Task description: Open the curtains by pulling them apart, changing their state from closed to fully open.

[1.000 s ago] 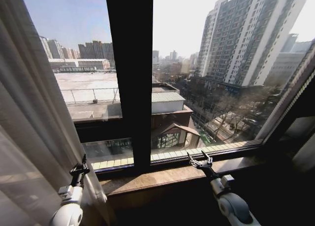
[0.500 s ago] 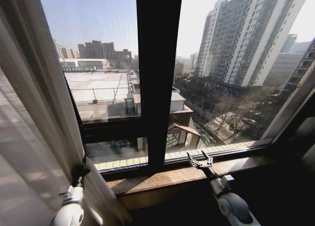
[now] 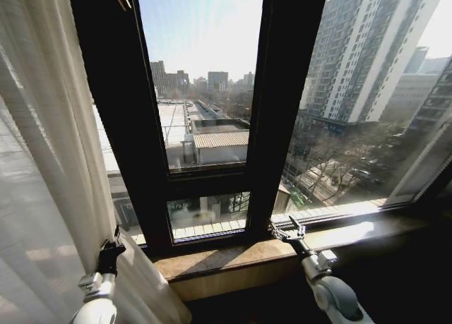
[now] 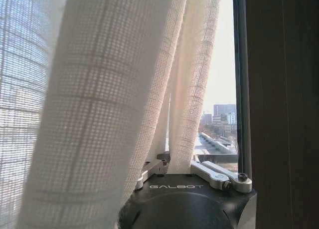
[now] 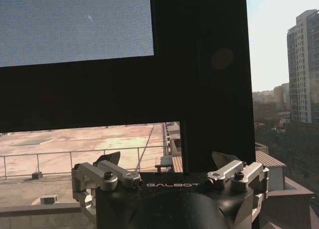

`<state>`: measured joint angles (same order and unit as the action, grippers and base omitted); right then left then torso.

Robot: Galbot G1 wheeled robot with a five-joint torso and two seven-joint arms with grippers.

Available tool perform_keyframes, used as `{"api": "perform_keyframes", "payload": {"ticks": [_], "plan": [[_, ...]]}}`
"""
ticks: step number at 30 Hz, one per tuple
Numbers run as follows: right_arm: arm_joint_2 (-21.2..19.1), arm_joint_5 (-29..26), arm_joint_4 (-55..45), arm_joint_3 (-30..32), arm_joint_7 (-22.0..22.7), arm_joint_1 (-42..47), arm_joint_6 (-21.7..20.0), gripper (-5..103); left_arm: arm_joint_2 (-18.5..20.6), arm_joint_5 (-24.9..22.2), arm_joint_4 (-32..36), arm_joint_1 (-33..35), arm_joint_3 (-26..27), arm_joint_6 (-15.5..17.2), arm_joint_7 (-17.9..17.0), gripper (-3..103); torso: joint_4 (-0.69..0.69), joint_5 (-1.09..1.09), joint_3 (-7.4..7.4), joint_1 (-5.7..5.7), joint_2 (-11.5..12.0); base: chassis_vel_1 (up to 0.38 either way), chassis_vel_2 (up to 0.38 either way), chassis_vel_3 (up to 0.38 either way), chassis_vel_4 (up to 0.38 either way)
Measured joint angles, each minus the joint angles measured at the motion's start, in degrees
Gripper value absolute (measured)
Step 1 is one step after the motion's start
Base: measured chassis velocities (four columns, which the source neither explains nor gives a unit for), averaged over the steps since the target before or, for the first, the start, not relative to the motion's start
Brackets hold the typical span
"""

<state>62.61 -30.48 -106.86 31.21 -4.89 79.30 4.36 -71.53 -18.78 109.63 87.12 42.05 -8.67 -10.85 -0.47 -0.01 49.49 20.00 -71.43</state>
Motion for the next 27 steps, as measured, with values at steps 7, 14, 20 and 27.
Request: {"api": "perform_keyframes", "payload": {"ticks": [7,14,20,27], "plan": [[0.0,0.0,0.0,0.0,0.0,0.0,0.0,100,-0.6,0.9,1.1,3.0,0.8,-0.8,0.4,0,0.01,0.02,0.0,0.0,0.0,0.42,0.29,-0.423,-0.293],[0.0,0.0,0.0,0.0,0.0,0.0,0.0,100,-1.5,1.2,2.1,4.8,1.7,-1.2,0.5,0,0.0,0.02,0.0,0.0,0.0,0.411,0.283,-0.414,-0.292],[0.0,0.0,0.0,0.0,0.0,0.0,0.0,100,-1.7,1.3,3.2,6.4,2.8,-1.7,0.7,0,0.0,0.02,0.0,0.0,0.0,0.419,0.29,-0.431,-0.291],[0.0,0.0,0.0,0.0,0.0,0.0,0.0,100,-1.8,1.2,3.9,7.8,4.2,-2.0,0.7,0,0.0,0.02,0.01,0.01,0.0,0.421,0.302,-0.424,-0.294]]}}
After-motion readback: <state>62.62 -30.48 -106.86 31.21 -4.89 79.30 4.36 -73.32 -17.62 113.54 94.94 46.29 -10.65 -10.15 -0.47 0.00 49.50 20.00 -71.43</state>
